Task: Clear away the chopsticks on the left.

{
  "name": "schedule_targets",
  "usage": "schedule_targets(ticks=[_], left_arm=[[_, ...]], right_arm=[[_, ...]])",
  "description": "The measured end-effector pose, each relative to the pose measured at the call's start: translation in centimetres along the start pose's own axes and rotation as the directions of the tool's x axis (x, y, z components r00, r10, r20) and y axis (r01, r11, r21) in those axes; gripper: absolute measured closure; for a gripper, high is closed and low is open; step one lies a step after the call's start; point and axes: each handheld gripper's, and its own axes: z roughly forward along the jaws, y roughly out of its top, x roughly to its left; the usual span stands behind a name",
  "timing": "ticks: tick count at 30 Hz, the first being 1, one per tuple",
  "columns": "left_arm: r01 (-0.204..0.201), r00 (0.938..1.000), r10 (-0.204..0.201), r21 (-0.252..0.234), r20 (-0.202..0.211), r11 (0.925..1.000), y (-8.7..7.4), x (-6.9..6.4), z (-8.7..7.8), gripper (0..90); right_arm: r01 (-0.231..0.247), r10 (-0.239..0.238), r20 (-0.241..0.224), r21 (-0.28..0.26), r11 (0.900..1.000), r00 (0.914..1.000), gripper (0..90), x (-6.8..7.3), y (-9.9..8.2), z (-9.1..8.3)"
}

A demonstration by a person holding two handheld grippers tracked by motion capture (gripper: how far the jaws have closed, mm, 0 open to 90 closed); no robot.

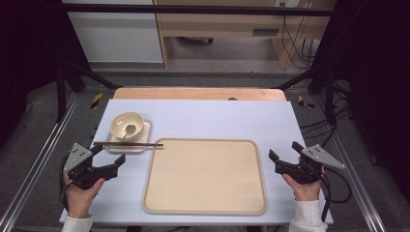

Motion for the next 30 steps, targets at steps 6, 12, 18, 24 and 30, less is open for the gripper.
schedule_targets(ticks=[6, 12, 18, 24, 30], left_arm=[[0.004, 1.0000, -0.004, 0.005, -0.001, 1.0000, -0.2, 0.4, 0.2, 10.0], [-0.016, 0.9998, 0.016, 0.034, -0.011, 0.9993, -0.6, 0.7, 0.7, 10.9], [-0.035, 0.9990, 0.037, 0.083, -0.026, 0.9960, -1.3, 1.4, 1.2, 12.0], [-0.052, 0.9961, 0.061, 0.131, -0.064, 0.9901, -2.0, 2.6, 1.5, 14.8], [-0.040, 0.9951, 0.054, 0.166, -0.083, 0.9854, -2.3, 3.8, 2.2, 17.5]], right_arm=[[0.012, -0.012, 0.006, 0.011, 0.9999, 0.9999, 9.2, 0.4, 0.0, 0.1], [0.018, -0.018, 0.007, 0.012, 0.9998, 0.9998, 9.2, 0.5, 0.1, 0.0], [0.012, -0.012, 0.007, 0.022, 0.9997, 0.9999, 9.3, 0.5, 0.0, 0.1], [0.007, -0.007, 0.006, 0.019, 0.9998, 1.0000, 9.8, 0.4, 0.0, 0.1], [0.012, -0.012, 0.006, 0.024, 0.9996, 0.9999, 10.0, 0.5, -0.1, 0.2]])
